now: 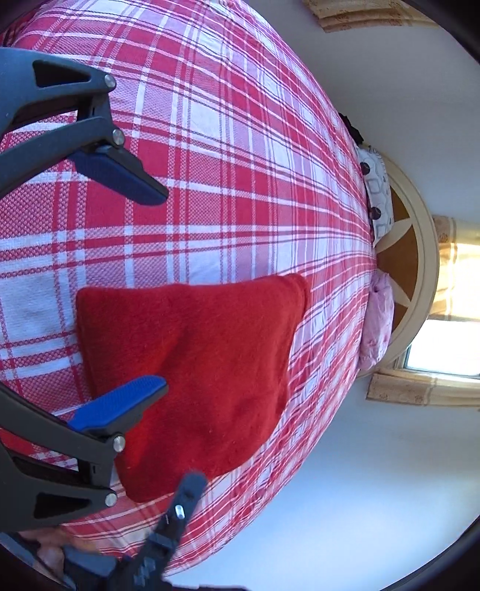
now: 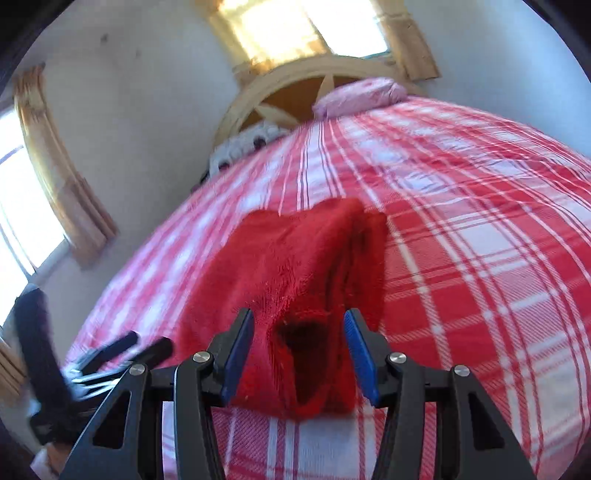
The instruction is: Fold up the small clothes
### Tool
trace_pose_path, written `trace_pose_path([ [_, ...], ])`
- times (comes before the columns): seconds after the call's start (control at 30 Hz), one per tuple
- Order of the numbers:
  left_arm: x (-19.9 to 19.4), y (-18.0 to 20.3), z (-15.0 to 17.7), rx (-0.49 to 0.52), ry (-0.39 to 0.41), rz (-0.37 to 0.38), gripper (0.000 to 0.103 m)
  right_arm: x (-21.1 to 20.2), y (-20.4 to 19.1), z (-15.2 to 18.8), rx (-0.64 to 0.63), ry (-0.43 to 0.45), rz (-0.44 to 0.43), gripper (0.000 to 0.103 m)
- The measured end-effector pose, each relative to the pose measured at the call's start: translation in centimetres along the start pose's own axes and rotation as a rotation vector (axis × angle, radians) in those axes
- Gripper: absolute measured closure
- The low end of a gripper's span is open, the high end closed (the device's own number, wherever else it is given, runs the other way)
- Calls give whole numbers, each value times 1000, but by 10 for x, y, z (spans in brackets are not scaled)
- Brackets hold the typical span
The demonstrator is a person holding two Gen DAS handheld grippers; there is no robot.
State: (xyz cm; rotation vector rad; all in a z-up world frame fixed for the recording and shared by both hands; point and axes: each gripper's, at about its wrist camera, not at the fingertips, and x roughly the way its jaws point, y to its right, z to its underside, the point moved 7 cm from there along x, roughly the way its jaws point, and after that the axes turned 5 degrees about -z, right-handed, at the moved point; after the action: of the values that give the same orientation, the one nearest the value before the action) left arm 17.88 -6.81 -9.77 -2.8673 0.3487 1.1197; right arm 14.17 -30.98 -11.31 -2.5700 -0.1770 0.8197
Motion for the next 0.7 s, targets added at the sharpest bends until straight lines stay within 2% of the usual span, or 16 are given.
trace_pose_path([
  [0.03, 0, -1, 0, -3, -3, -1, 7, 10, 0, 1, 4, -20, -2, 51],
  [0.07, 1, -1, 1, -3, -7, -1, 7, 18, 0, 3, 10, -29, -7, 63],
  [0.1, 2, -1, 1, 0, -14, -1, 7, 22, -1, 5, -1, -28, -1, 90],
  [0.17, 2, -2, 2, 10, -17, -3, 7, 23, 1, 8, -8, -21, 10, 90],
  [0.23, 1, -3, 1, 15, -12, -13, 7, 19, 8, 10, 37, -14, 2, 91],
  [0.3, 2, -5, 0, 9, -12, -14, 7, 11, 21, 14, 63, -2, 31, 92],
  [0.57, 17, -4, 4, 9, -57, -9, 7, 11, 31, 25, 129, -30, -24, 92],
  [0.63, 17, -7, -1, -1, -52, 0, 7, 10, 29, 24, 131, -30, -52, 87],
  [0.7, 21, -9, -10, -4, -61, 11, 7, 7, 26, 23, 141, -40, -80, 76],
])
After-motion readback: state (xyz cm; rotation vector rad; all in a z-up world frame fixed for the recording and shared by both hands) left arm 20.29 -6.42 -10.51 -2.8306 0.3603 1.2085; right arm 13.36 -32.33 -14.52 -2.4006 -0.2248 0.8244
